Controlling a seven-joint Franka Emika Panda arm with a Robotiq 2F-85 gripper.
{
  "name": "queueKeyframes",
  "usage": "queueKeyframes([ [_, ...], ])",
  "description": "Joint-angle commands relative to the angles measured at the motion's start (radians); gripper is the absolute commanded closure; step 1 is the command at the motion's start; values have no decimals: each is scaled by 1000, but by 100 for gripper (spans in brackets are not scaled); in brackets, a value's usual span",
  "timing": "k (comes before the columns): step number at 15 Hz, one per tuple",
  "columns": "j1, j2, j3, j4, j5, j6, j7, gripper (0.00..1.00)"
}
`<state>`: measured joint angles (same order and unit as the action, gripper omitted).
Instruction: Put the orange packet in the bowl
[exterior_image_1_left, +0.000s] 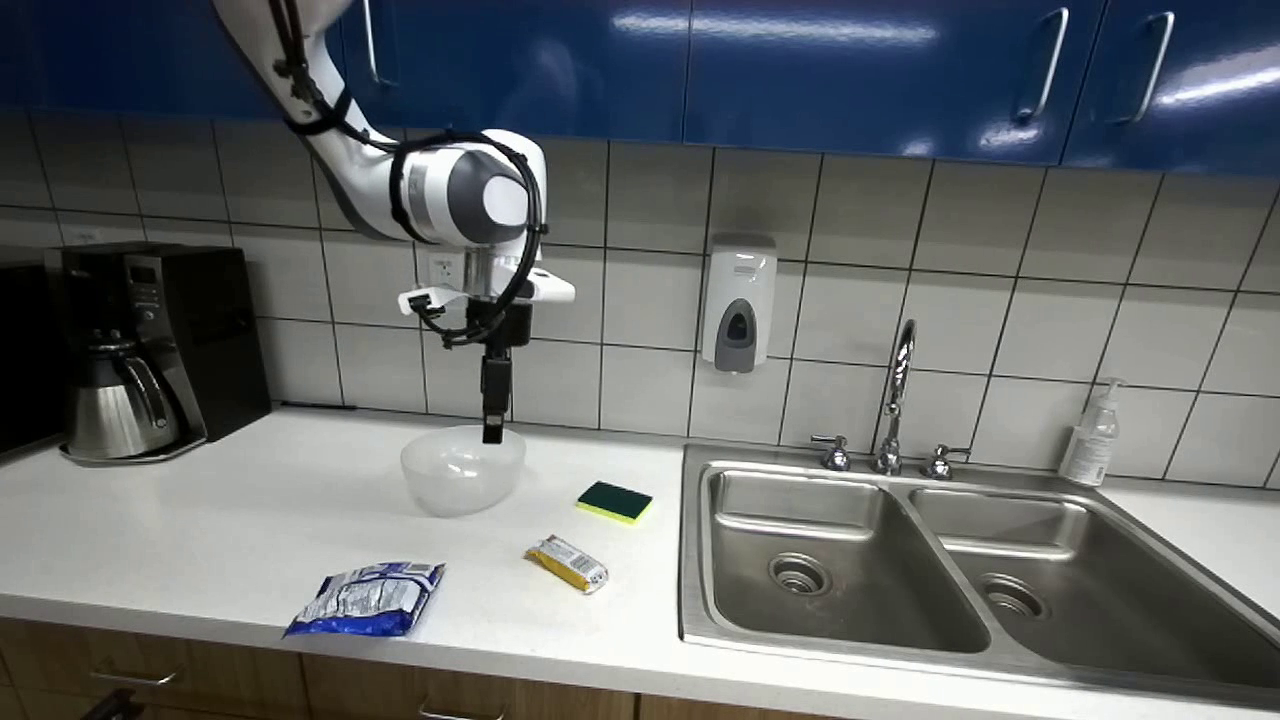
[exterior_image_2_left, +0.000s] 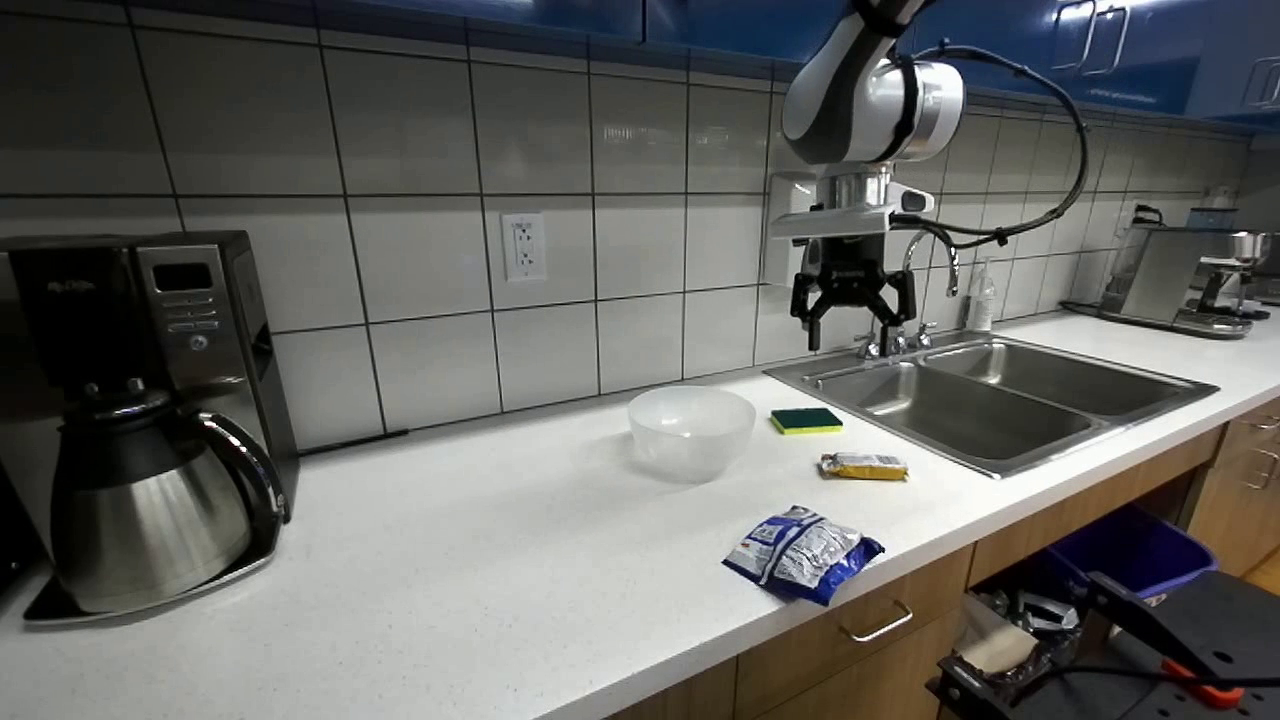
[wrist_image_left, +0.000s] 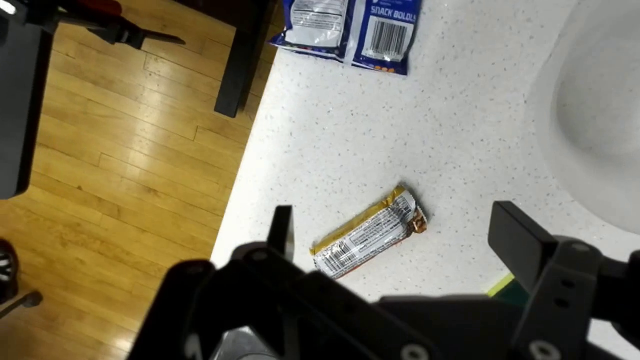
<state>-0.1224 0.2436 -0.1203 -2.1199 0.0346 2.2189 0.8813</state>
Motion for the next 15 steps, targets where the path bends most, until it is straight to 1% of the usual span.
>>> queueKeyframes([
  [1,15,90,-35,78,35,15,89,0],
  [8,4,192,-84,149,92,48,192,0],
  [15,-1,283,-100,196,165,98,315,0],
])
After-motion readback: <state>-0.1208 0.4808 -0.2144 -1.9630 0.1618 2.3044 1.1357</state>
